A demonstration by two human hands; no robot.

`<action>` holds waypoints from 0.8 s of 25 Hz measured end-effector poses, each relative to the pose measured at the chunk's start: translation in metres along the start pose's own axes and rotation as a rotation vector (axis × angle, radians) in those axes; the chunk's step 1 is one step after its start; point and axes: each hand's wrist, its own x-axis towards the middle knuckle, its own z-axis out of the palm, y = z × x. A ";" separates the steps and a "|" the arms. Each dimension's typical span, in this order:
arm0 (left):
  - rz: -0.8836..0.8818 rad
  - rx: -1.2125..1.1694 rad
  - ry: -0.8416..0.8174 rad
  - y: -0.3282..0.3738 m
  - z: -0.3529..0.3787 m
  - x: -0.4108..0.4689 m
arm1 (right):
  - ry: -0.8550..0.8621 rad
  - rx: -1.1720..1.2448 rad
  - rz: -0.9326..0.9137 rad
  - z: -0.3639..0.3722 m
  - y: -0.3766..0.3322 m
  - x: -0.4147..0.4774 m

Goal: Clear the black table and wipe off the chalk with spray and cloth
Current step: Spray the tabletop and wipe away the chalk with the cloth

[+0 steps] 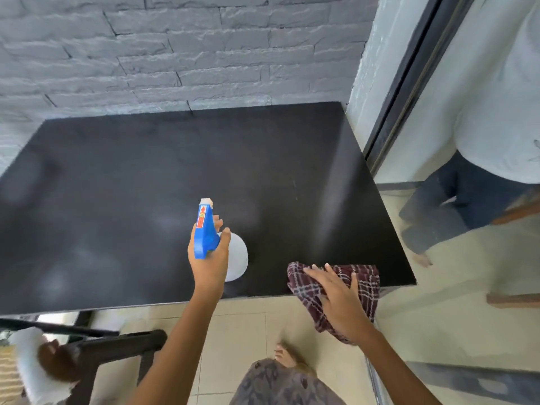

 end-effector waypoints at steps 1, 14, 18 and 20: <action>-0.007 -0.001 0.011 0.000 -0.007 -0.003 | 0.013 0.135 0.056 -0.009 -0.005 0.003; 0.036 -0.173 0.392 0.034 -0.136 0.006 | -0.272 0.914 0.095 -0.089 -0.199 0.063; 0.047 -0.229 0.504 0.026 -0.202 0.012 | -0.504 1.097 0.073 -0.072 -0.278 0.070; 0.055 -0.250 0.591 0.019 -0.243 0.016 | -0.618 1.166 0.016 -0.054 -0.324 0.069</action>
